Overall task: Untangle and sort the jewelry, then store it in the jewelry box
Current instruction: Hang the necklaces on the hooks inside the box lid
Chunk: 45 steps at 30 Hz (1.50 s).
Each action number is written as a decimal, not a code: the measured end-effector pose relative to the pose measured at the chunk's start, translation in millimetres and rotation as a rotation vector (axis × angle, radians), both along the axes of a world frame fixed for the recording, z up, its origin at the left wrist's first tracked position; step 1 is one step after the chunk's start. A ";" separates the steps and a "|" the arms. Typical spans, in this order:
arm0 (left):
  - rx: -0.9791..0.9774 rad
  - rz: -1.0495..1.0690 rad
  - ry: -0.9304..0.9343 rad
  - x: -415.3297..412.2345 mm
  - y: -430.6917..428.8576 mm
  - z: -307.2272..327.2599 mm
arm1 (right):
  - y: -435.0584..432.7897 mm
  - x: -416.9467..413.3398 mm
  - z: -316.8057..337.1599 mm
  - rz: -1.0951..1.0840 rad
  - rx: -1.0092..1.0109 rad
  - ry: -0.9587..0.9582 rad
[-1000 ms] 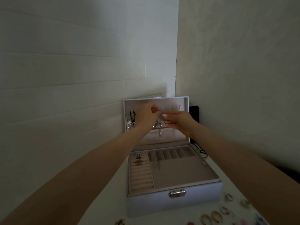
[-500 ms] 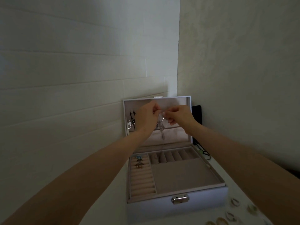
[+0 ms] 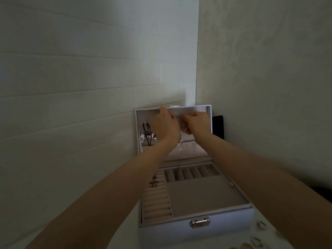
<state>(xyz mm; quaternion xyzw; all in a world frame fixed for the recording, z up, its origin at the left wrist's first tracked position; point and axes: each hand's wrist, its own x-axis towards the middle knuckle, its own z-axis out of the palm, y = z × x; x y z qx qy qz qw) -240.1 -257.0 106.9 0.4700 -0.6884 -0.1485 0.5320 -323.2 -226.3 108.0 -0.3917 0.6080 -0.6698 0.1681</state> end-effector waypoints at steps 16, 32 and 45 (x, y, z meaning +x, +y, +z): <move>-0.024 -0.055 -0.185 12.2 15.3 -38.5 | 21.1 -13.7 -27.1 0.174 0.032 0.042; 0.011 -0.093 -0.191 15.8 9.0 -38.7 | 19.9 -31.1 -30.6 0.185 0.131 0.184; 0.102 -0.121 -0.240 19.5 18.7 -35.9 | 26.2 -32.8 -41.2 0.297 0.148 0.228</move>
